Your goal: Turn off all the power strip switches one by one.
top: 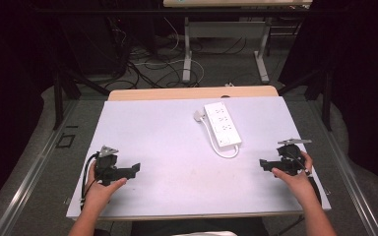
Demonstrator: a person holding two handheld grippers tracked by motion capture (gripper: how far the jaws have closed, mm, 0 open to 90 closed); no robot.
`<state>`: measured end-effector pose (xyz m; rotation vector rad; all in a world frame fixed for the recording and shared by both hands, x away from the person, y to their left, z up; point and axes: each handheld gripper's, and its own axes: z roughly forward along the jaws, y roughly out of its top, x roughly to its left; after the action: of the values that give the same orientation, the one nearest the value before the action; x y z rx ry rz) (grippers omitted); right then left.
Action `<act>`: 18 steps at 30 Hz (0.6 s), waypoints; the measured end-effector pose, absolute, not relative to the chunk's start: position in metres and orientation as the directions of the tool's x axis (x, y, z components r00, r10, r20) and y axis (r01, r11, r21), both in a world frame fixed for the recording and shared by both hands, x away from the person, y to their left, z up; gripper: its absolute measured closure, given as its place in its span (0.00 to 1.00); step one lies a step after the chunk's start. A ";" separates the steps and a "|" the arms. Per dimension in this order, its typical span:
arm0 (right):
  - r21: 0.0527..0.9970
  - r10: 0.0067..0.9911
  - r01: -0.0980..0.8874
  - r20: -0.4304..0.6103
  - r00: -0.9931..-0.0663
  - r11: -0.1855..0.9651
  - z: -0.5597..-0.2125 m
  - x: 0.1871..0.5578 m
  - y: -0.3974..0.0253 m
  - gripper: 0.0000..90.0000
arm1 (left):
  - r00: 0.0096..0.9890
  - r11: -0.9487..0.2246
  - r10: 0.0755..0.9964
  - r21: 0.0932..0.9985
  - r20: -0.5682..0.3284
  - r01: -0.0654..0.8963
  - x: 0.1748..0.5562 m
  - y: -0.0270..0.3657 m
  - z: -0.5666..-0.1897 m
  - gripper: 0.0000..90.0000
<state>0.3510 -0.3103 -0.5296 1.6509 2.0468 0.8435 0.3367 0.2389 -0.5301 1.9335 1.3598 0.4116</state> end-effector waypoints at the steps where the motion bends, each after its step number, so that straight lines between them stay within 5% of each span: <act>1: 0.659 0.967 0.739 0.071 -0.245 0.139 -0.528 0.349 -0.310 0.00 | 0.393 -0.181 0.908 0.712 -0.144 0.678 0.337 0.239 -0.530 0.03; 18: 0.676 0.944 0.705 0.041 -0.326 0.214 -0.511 0.359 -0.280 0.09 | 0.395 -0.183 0.908 0.718 -0.138 0.671 0.335 0.239 -0.530 0.03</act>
<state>0.3587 -0.2803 -0.5112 1.5318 2.1139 0.8598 0.3354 0.2389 -0.5300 1.9335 1.3514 0.4183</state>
